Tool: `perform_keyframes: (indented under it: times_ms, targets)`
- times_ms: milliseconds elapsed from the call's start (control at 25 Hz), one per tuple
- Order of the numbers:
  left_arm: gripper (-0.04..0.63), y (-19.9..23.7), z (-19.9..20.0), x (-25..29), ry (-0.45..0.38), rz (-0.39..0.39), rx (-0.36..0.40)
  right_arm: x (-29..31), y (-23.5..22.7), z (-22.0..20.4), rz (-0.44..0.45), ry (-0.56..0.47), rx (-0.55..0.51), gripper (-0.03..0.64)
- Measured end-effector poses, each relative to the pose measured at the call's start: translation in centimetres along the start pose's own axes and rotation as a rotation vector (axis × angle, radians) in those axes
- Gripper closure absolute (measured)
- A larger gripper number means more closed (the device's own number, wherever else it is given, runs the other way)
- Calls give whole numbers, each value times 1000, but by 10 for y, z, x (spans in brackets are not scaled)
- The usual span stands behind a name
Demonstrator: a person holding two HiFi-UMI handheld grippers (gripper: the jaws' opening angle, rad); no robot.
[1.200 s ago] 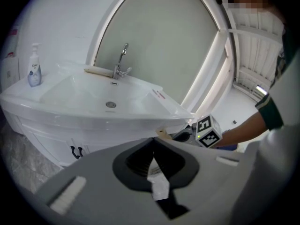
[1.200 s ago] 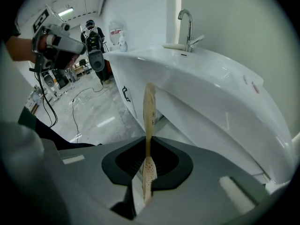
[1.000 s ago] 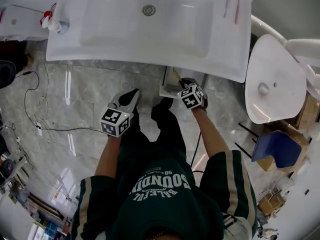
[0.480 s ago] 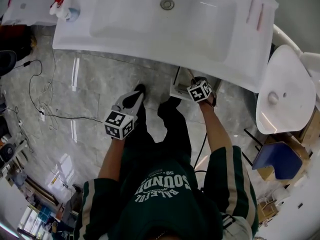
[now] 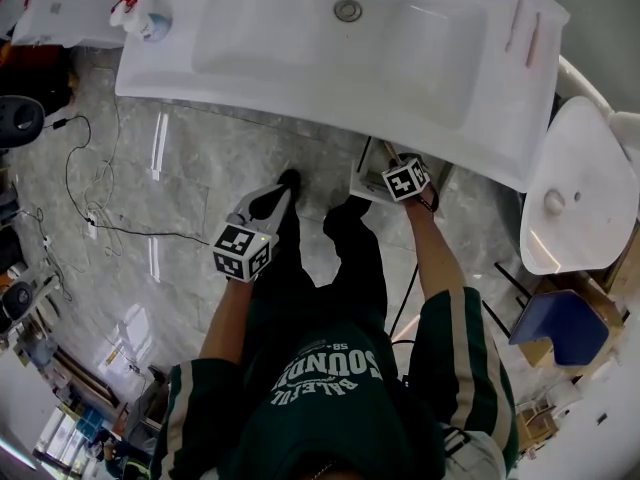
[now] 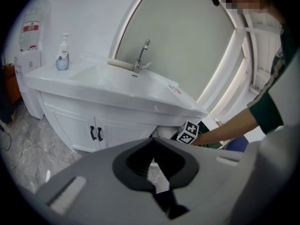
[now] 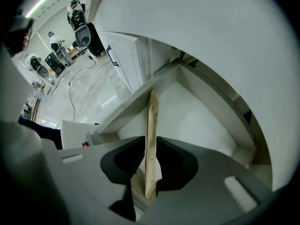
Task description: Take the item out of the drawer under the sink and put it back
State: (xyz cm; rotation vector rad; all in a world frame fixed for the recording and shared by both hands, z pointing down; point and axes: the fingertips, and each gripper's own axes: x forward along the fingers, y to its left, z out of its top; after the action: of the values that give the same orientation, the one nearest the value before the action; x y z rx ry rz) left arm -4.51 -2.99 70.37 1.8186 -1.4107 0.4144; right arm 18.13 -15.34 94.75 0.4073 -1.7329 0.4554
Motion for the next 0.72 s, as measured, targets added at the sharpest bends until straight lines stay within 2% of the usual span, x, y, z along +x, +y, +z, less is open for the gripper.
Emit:
perform_keyframes:
  times_ms: [280, 600, 720]
  targets:
    - [545, -7, 18, -4, -17, -43, 27, -30, 1, 7, -39, -51, 21, 560]
    - [545, -12, 54, -22, -41, -122, 123, -96, 27, 33, -66, -199, 160, 565]
    - [545, -11, 71, -32, -60, -142, 161, -122, 47, 43, -65, -249, 195, 592]
